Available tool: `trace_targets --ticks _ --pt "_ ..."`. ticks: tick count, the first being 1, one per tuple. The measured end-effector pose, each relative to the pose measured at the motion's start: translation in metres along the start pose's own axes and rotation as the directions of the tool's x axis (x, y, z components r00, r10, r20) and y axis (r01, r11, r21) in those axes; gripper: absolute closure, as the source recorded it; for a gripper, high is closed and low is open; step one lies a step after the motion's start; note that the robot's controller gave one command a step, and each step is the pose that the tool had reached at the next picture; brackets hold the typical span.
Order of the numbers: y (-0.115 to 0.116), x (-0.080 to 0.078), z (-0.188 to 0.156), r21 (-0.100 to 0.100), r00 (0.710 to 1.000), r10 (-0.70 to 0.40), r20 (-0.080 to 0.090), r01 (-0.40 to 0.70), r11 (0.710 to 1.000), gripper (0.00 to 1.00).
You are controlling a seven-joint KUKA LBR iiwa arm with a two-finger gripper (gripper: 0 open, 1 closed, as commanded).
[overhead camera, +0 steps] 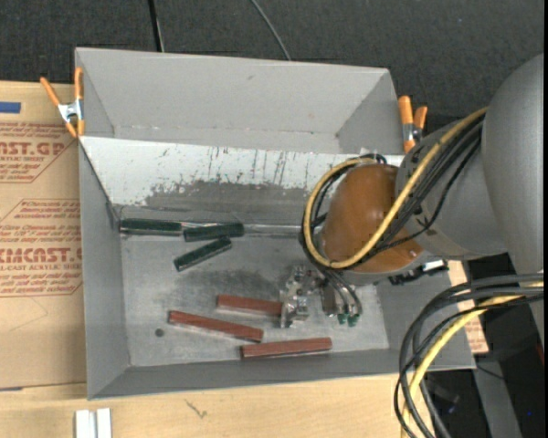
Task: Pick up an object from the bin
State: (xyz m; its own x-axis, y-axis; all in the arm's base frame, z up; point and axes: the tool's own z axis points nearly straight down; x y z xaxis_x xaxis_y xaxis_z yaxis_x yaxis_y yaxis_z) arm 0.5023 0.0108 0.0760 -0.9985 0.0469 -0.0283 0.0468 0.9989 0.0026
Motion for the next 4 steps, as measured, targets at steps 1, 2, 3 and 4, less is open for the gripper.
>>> trace_targets --ticks 1,2,3,4 --pt "0.0 0.0 0.0 0.0 1.0 0.0 0.0 0.0 1.0 1.0" --pt "0.009 -0.002 -0.048 0.001 0.999 -0.011 -0.034 0.011 1.0 1.0" --pt "0.011 -0.002 -0.116 0.001 0.999 -0.01 -0.033 0.01 1.0 1.0" --pt "0.01 -0.016 -0.145 0.001 1.0 -0.013 -0.022 0.013 1.0 1.0"
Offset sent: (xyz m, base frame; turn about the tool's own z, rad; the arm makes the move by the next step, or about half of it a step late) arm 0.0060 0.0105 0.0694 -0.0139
